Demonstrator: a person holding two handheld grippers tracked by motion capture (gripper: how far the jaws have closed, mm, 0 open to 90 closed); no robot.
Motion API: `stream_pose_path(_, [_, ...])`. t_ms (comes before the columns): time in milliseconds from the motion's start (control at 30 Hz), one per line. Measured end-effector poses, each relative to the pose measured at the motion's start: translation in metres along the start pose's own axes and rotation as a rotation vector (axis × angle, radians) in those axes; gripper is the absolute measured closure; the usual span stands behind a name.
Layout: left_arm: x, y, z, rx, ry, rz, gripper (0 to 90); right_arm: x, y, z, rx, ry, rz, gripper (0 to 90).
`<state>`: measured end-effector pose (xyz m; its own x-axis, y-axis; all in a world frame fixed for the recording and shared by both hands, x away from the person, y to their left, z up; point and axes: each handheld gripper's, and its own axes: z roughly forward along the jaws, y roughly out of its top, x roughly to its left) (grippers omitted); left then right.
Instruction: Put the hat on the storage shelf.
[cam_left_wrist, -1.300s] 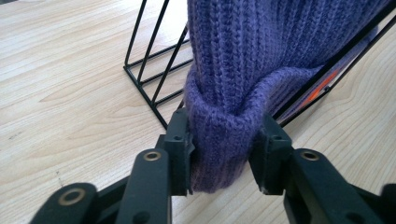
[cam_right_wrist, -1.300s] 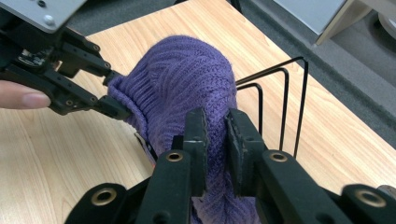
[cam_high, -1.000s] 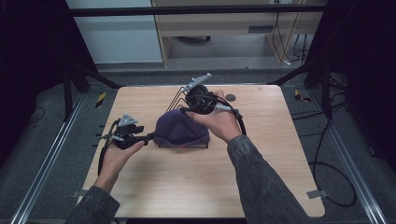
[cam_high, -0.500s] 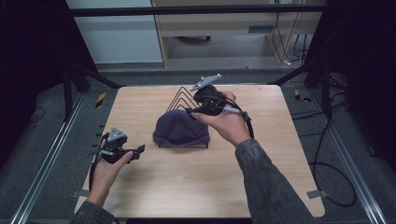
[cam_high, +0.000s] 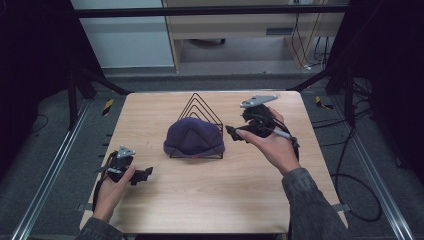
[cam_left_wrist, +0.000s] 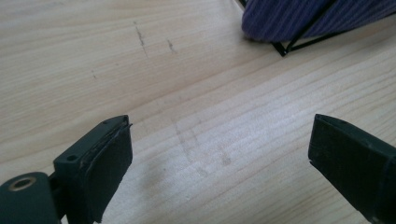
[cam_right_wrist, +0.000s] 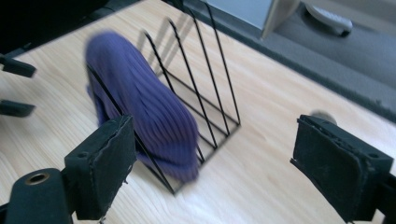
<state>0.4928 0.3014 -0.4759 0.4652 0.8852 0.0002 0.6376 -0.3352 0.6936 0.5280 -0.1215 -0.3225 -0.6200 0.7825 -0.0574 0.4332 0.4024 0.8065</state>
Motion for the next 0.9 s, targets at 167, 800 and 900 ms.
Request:
stream_pose_path(167, [-0.004, 0.0, 0.001, 0.008, 0.0, 0.01, 5.8, -0.02, -0.05, -0.002, 0.038, -0.012, 0.065, 11.8])
stream_pose_path(800, [-0.004, -0.007, 0.015, 0.089, -0.001, 0.014, 4.6, -0.039, -0.163, 0.031, 0.141, -0.023, 0.261, 11.8])
stream_pose_path(900, [-0.003, -0.007, 0.016, 0.099, 0.0, 0.014, 4.5, -0.038, -0.171, 0.036, 0.164, -0.021, 0.272, 11.7])
